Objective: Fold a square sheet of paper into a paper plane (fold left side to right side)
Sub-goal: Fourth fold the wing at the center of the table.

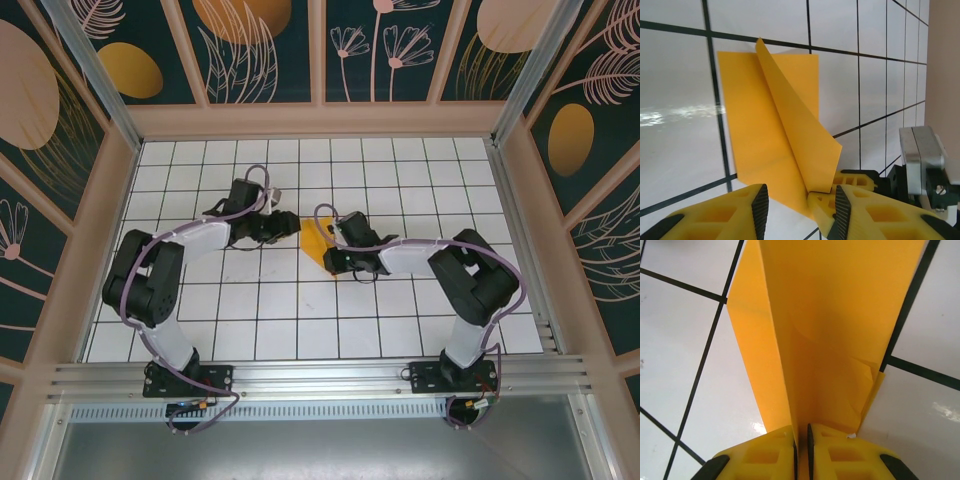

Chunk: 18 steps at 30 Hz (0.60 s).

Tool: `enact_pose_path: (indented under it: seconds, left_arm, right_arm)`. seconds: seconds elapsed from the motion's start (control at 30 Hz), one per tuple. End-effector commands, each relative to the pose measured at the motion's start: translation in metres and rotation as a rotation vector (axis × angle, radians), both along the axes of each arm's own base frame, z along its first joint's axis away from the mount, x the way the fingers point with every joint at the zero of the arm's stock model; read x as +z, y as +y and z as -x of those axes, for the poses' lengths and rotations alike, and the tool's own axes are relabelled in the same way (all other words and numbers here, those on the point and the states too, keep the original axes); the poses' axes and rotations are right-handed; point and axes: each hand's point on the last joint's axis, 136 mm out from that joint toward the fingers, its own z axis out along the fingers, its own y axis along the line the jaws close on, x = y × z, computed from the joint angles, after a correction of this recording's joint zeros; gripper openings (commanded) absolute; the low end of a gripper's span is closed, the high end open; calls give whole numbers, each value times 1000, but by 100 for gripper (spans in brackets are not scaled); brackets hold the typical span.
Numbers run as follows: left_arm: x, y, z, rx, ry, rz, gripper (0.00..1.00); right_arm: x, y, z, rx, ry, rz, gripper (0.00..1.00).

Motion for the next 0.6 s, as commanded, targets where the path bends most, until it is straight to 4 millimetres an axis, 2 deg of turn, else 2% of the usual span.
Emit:
enact_pose_path:
  seconds: [0.0,0.17,0.57]
  left_arm:
    - [-4,-22,2,-53,6,32,41]
    - [-13,-41,2,-84,27,28,38]
    - [-38,-59,-2,-110,74,-3,37]
  right_arm:
    - [18,6,2,8,15,-118,16]
    - [15,5,2,5,50,-160,16]
    - [5,1,2,-19,93,-197,15]
